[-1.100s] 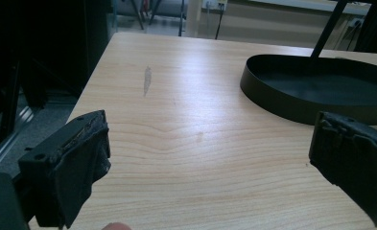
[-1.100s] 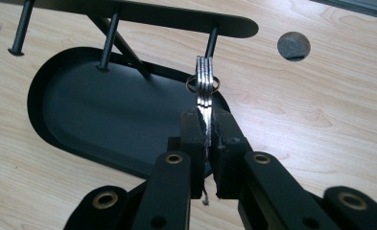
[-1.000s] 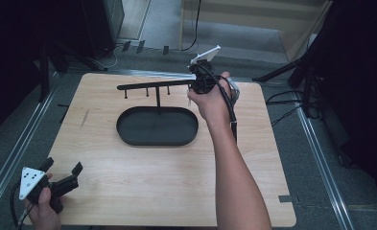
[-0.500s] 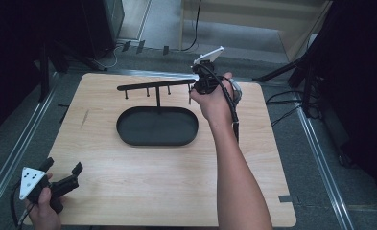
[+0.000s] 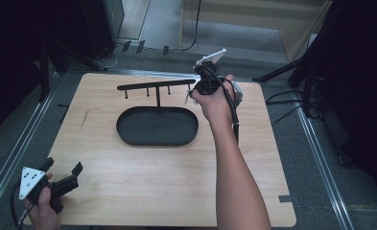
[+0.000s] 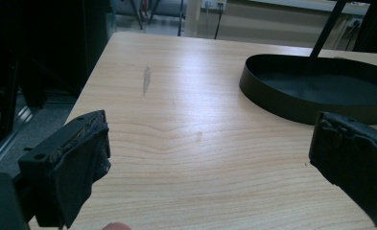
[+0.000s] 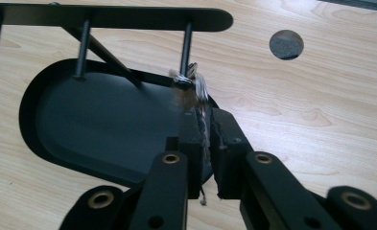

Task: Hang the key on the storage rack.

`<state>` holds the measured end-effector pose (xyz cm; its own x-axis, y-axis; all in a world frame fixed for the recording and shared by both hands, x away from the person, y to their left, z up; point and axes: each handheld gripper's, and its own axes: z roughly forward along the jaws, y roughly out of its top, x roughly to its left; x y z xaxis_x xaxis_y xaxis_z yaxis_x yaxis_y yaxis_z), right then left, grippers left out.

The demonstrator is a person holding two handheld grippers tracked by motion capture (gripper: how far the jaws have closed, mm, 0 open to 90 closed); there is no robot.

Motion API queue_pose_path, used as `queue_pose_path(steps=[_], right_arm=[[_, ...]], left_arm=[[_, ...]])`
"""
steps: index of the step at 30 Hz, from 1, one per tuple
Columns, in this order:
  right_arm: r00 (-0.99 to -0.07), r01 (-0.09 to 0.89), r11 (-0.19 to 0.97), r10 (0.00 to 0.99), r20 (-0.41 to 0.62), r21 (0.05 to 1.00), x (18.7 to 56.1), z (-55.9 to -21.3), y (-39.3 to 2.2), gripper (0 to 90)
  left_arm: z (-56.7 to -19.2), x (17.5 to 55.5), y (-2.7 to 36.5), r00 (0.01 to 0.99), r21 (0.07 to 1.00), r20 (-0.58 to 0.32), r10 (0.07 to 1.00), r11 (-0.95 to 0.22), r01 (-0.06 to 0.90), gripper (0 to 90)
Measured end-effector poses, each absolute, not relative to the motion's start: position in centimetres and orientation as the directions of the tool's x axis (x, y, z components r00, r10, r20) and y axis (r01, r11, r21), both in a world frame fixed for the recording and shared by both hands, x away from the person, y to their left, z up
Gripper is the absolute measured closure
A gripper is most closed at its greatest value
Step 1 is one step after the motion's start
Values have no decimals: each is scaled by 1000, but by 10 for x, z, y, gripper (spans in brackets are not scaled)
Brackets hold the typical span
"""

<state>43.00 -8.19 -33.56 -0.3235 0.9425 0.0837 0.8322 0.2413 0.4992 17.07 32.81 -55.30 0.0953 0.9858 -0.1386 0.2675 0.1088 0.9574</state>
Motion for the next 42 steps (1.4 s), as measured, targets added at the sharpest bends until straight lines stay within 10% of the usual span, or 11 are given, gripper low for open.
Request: queue_pose_path(steps=[32,42], right_arm=[[-326,889,278,942,77,365,409,-411,-125,730],[-341,884,311,940,27,350,393,-436,-143,454]], left_arm=[[-553,171,327,96,959,-128,987,98,266,8],[-553,171,327,95,959,-125,988,96,267,8]])
